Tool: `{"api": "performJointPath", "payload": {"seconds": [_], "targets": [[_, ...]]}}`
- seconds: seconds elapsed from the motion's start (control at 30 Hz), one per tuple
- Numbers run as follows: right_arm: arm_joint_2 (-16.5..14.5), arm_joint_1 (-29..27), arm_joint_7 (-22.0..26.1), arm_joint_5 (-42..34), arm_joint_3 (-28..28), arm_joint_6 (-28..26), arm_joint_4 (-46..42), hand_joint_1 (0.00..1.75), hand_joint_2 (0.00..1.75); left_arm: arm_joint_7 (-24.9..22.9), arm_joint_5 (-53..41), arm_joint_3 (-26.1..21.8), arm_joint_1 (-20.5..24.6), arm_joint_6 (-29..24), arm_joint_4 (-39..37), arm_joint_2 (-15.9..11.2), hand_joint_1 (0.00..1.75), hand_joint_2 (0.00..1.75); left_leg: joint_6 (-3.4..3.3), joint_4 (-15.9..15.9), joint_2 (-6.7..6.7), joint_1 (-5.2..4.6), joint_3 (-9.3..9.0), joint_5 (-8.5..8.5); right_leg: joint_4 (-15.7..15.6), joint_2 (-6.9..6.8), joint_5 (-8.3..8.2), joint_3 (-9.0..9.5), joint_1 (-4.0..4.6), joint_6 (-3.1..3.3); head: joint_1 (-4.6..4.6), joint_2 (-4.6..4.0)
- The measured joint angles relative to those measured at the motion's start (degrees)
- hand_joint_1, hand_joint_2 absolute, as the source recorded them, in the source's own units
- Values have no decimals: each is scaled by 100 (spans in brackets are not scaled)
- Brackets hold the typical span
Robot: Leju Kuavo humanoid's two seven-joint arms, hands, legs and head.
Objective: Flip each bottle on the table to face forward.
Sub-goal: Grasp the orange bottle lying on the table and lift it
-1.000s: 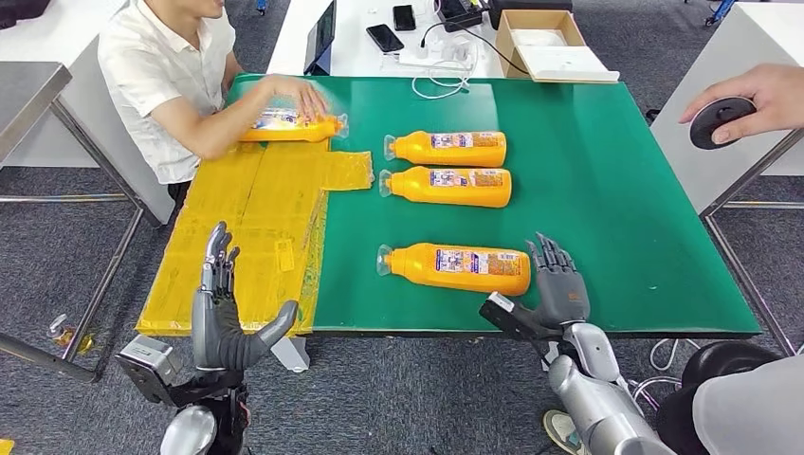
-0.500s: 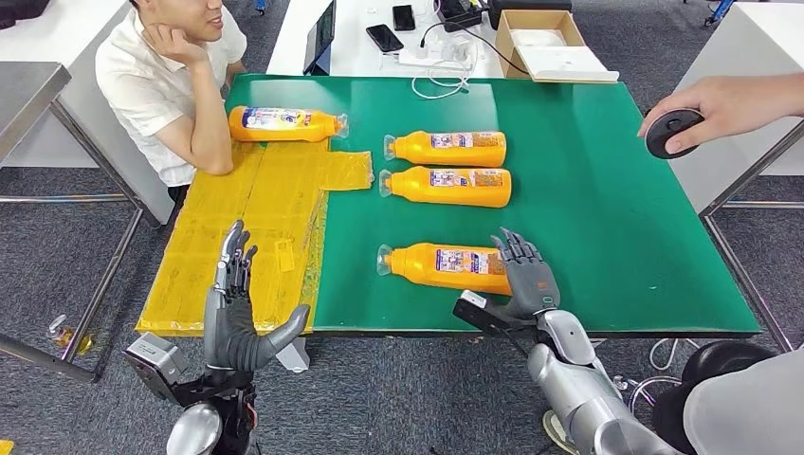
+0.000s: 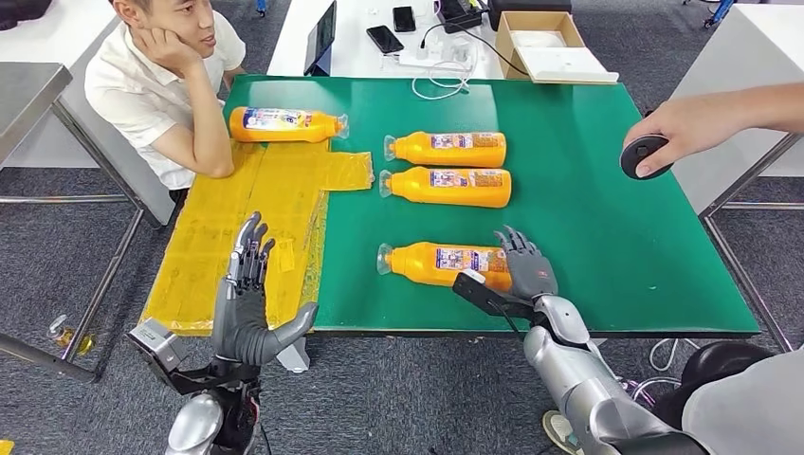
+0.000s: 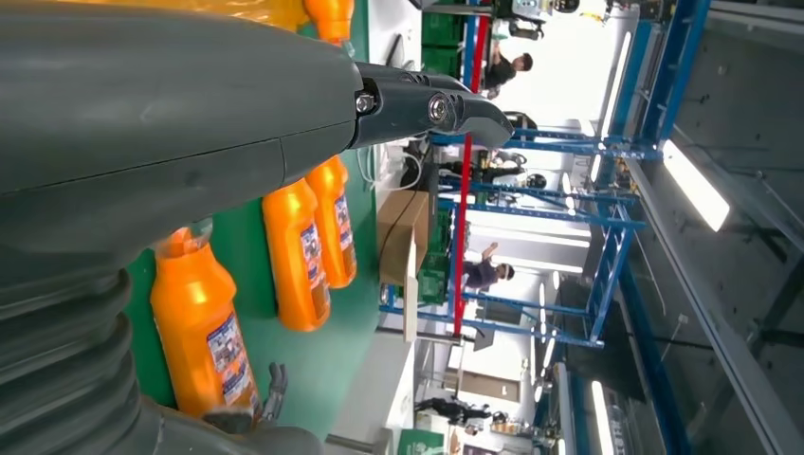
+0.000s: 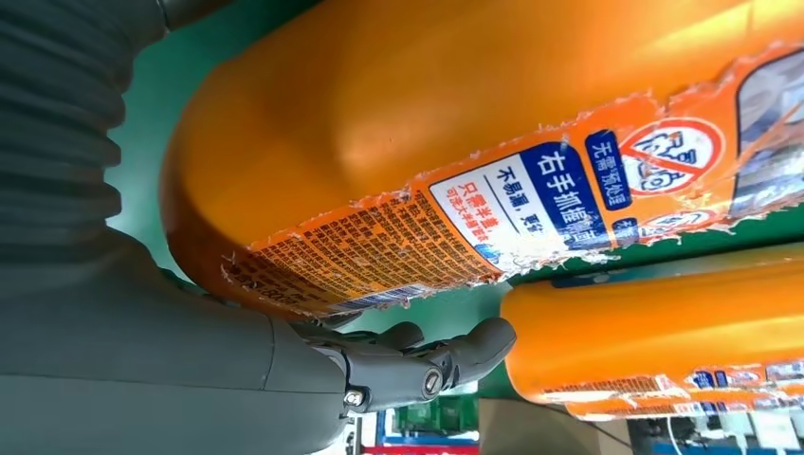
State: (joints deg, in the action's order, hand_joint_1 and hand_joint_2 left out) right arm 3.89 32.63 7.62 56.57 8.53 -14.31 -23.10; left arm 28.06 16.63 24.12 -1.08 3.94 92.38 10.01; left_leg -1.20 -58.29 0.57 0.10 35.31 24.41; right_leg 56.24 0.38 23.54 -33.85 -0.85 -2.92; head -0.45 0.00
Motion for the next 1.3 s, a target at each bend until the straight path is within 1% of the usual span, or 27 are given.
{"api": "performJointPath", "payload": {"seconds": [0.1,0.13,0.23,0.27,0.63,0.77,0.9,0.97,1.1,1.23,1.3], "targets": [[-12,56,-156,58,13,184,62,0,175,-50,14,4,24,26,-18,-3,0,175,-1,0,-2,0,-6,0,0,1,-1,4,0,-1,-1,0],[-15,79,-214,73,15,264,79,36,175,-71,26,6,30,30,-29,-4,0,175,-1,0,-4,0,-10,0,-1,1,-1,7,0,-1,-1,0],[-16,157,-347,105,24,531,143,167,175,-116,66,17,40,46,-74,-7,0,175,-1,0,-5,0,-26,0,-4,2,-1,21,0,-1,-1,0],[-15,172,-356,102,25,595,162,175,175,-122,72,22,42,51,-87,-7,0,175,-1,0,-4,0,-30,1,-5,2,-1,24,0,-1,-1,0],[-4,231,-145,-106,15,814,257,175,175,-191,114,37,90,122,-196,-8,0,175,-7,0,-5,0,-50,-4,-7,2,-4,46,0,-4,-1,0],[1,265,-88,-263,-43,987,267,175,175,-199,116,42,128,126,-238,-10,0,175,-6,0,-6,0,-56,-3,-7,2,-4,51,1,-4,-1,0],[3,264,-3,-387,-126,1038,269,175,175,-199,116,43,140,126,-260,-13,0,175,-6,0,-7,1,-58,-2,-8,2,-4,52,2,-4,-1,0],[-2,246,141,-593,-208,1059,271,175,175,-199,116,43,140,126,-269,-15,0,175,-6,0,-7,1,-59,-3,-8,2,-4,54,2,-4,-1,0],[-56,190,621,-1275,-580,1257,269,175,175,-199,120,41,136,126,-270,-36,0,175,-6,0,-7,0,-60,-3,-7,2,-5,57,2,-3,-1,0],[-118,170,776,-1476,-848,1357,269,175,175,-199,124,40,132,124,-274,-48,0,175,-6,0,-10,1,-61,-3,-7,2,-5,57,2,-3,-1,0],[-165,147,1049,-1733,-976,1481,256,175,175,-201,113,37,117,92,-276,-49,0,175,-6,1,-10,1,-58,-3,-6,2,-5,58,2,-3,0,0]]}}
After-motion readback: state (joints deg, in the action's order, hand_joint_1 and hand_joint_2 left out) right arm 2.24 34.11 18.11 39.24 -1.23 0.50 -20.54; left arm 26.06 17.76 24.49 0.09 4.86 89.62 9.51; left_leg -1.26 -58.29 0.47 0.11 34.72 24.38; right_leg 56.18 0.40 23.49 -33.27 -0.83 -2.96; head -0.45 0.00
